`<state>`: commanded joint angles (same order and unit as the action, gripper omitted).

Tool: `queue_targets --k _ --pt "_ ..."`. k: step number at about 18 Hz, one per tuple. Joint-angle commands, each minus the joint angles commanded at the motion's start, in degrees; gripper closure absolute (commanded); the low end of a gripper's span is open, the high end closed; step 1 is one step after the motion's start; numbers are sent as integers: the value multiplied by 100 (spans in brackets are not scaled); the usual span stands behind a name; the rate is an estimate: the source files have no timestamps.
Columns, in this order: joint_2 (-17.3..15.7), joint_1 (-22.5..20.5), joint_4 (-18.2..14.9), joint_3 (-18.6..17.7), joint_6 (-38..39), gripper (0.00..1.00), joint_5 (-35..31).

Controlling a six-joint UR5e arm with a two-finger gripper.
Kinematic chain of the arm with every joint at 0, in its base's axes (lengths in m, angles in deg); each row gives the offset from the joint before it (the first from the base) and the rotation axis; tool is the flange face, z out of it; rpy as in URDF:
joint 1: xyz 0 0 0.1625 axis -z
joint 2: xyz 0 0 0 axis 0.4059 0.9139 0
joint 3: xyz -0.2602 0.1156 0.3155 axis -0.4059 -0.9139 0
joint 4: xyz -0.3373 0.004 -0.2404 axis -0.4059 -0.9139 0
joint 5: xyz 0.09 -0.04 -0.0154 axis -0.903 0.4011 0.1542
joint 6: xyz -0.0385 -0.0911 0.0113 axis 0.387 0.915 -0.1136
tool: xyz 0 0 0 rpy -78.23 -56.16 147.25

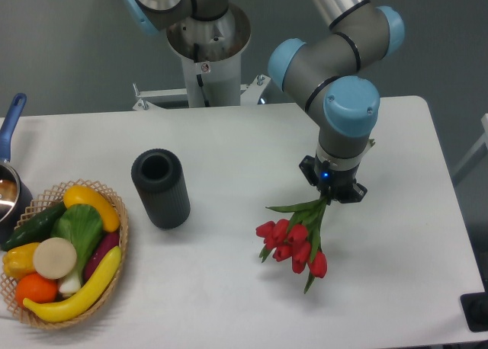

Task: Insert the flowers into the vase
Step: 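Carry the red tulip bunch by the stems toward the black vase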

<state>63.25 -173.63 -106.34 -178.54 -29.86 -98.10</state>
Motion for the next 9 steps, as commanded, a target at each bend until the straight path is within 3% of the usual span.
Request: queue_targets --k 9 --pt "-44 395 26 0 149 100 9"
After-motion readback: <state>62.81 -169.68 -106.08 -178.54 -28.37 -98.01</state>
